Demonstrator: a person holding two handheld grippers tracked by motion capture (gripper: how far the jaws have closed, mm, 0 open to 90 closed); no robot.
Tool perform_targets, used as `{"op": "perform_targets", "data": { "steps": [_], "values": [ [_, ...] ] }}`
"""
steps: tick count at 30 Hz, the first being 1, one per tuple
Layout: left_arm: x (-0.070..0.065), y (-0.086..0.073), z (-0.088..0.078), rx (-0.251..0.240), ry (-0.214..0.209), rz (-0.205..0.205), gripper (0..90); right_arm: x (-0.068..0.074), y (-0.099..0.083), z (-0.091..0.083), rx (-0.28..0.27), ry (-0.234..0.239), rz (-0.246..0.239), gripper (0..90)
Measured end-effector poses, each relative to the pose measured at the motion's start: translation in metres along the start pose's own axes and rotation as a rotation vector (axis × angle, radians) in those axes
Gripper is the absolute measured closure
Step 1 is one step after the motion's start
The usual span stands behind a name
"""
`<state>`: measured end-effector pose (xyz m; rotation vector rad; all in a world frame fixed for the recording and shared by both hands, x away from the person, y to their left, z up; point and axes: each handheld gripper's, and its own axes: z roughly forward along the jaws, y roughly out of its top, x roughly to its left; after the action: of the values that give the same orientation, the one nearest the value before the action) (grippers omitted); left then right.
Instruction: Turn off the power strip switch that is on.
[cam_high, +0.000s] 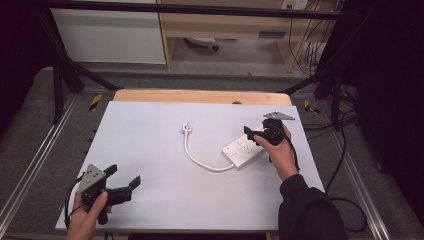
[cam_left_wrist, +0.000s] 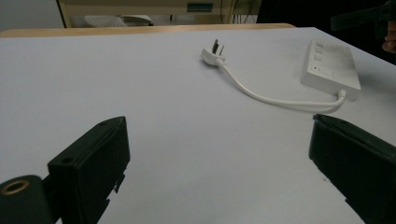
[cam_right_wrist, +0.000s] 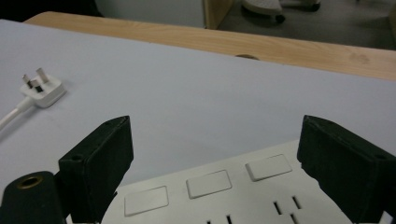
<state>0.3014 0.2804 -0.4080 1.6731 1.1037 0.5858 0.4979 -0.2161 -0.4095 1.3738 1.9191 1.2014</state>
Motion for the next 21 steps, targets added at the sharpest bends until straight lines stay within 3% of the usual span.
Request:
{"op": "perform_targets", "data": {
  "steps": [10,21],
  "values": [
    [0.001,0.0,0.0,-0.001,-0.004,-0.006,5.2,0.004,0.006,-0.018,-0.008,0.036,-0.028,3.1],
    [0.0,0.0,0.0,-0.008,-0.011,-0.018,5.2,0.004,0.012,-0.051,-0.09,0.074,-0.057,4.6]
  ]
}}
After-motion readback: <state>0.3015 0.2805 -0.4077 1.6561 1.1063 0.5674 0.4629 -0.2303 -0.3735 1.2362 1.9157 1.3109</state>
